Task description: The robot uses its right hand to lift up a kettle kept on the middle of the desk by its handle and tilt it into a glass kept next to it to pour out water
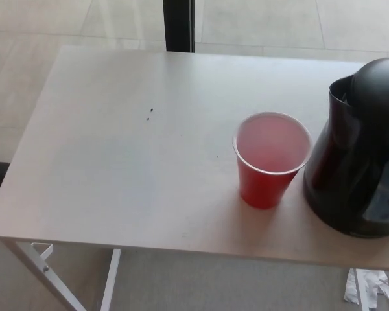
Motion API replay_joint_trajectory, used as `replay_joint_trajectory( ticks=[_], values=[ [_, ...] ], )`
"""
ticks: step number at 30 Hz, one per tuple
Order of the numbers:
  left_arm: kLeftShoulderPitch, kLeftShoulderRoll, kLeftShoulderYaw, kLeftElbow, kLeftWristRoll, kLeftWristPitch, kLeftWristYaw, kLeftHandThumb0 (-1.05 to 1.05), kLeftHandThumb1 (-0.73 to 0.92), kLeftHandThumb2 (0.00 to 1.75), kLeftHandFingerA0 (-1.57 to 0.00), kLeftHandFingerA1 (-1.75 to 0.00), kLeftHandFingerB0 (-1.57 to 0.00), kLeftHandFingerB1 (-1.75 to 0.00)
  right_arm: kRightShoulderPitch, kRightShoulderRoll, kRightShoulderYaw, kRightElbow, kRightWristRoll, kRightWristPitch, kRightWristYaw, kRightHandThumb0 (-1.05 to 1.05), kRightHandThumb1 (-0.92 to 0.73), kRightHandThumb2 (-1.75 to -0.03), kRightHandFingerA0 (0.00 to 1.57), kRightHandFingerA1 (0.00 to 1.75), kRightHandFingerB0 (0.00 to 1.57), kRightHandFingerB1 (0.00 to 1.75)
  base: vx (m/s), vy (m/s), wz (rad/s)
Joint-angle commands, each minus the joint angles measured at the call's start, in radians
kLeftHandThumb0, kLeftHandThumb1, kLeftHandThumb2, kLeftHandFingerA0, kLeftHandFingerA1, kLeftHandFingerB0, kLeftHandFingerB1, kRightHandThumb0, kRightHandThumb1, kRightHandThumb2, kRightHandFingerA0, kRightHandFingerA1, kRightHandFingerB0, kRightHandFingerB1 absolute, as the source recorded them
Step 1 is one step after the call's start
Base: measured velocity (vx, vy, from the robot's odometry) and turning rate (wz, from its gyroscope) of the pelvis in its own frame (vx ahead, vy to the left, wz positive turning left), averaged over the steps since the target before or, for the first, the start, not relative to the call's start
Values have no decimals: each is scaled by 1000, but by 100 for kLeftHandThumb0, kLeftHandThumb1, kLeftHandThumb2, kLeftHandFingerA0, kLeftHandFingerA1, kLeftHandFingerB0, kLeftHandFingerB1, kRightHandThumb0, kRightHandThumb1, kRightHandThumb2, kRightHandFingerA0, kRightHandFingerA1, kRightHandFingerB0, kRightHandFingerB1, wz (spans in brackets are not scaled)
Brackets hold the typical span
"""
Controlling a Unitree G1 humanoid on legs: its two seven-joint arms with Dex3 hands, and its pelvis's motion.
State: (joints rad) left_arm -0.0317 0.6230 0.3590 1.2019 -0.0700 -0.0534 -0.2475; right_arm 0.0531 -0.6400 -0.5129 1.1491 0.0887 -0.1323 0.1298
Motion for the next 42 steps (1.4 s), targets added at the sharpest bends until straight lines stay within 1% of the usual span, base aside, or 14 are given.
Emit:
replay_joint_trajectory(
  ticks=[1,4,14,15,23,25,26,27,29,30,37,38,40,42],
  values=[
    [-2,21,24,21,-38,-27,-52,-81,69,61,-57,-60,-33,-55,-27,-20,-40,33,67,-15,19,-66,-46,-83,8,53,4,33,0,0,0],
    [1,26,16,15,-28,-28,-45,-81,70,61,-58,-57,-33,-53,-30,-20,-61,35,84,14,-4,-63,-62,-60,12,50,8,26,0,0,0],
    [19,38,36,18,-50,-33,-63,-80,70,61,-58,-59,-31,-53,-119,-38,-307,-8,280,70,-47,-75,-55,-89,22,58,6,36,0,0,0],
    [20,38,37,17,-51,-32,-64,-81,70,61,-58,-58,-33,-53,-131,-45,-318,-16,281,66,-51,-68,-68,-60,33,52,15,28,0,0,0],
    [11,24,25,20,-42,-41,-57,-82,70,61,-58,-58,-35,-53,-241,-113,-346,-134,287,58,16,-75,-65,-61,24,45,13,25,0,0,0],
    [10,20,29,26,-48,-39,-62,-83,70,61,-57,-59,-34,-53,-302,-133,-328,-144,291,75,36,-85,-54,-87,26,54,9,35,0,0,0],
    [12,23,28,29,-47,-41,-64,-83,70,61,-56,-59,-33,-53,-329,-128,-311,-158,290,72,56,-75,-64,-60,27,52,10,26,0,0,0],
    [16,25,19,24,-37,-45,-61,-83,71,61,-56,-58,-35,-53,-353,-124,-299,-181,291,90,50,-80,-49,-88,29,63,7,40,0,0,0],
    [15,25,15,19,-35,-49,-61,-80,71,61,-56,-56,-33,-52,-381,-106,-270,-255,305,128,80,-89,-62,-59,27,86,10,33,0,0,0],
    [14,24,14,14,-35,-47,-58,-79,72,61,-58,-57,-32,-52,-398,-93,-267,-294,336,158,112,-93,-51,-90,28,86,6,39,0,0,0],
    [3,31,31,20,-53,-33,-62,-81,70,61,-61,-56,-34,-52,-507,-69,-122,-398,351,275,213,-105,-45,-94,10,88,3,63,0,0,0],
    [5,32,33,17,-55,-31,-63,-78,54,97,-57,-65,-30,-58,-523,-65,-109,-430,368,335,213,-105,-46,-91,15,91,9,67,0,0,0],
    [5,33,29,20,-49,-38,-62,-82,71,61,-61,-57,-33,-52,-510,-77,-41,-489,338,351,272,-96,-46,-95,11,79,0,58,0,0,0],
    [1,35,26,23,-46,-31,-58,-82,70,61,-60,-56,-33,-52,-496,-74,-22,-543,344,384,263,-97,-57,-58,21,97,6,67,0,0,0]
  ],
)
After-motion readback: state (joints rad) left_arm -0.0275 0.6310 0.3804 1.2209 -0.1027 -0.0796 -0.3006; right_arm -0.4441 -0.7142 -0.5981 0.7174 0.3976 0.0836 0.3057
